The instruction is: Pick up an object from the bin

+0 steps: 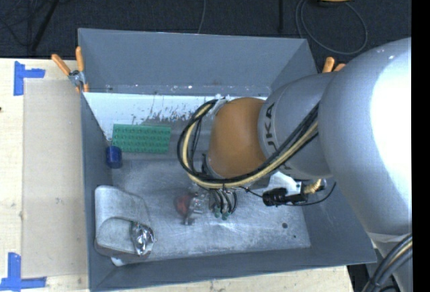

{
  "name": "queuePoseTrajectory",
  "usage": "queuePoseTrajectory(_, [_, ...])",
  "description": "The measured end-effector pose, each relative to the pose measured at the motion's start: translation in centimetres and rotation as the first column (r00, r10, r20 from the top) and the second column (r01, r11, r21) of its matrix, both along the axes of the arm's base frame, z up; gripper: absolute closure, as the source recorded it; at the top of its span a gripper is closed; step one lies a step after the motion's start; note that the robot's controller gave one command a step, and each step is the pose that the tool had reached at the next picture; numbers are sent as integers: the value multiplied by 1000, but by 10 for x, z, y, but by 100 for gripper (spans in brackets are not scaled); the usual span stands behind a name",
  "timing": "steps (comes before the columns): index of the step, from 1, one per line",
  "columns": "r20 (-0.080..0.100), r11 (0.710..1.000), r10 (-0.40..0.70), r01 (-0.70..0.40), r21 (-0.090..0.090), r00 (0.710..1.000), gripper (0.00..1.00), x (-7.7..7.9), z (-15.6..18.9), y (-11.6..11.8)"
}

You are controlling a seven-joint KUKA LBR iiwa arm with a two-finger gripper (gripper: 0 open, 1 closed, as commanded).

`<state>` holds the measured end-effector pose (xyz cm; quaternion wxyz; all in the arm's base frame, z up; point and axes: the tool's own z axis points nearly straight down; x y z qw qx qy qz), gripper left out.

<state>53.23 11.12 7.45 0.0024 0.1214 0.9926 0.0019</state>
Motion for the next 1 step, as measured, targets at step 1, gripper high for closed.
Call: queuePoseTrajectory(1, [2,1000,2,-2,-1,1000,100,2,125,0])
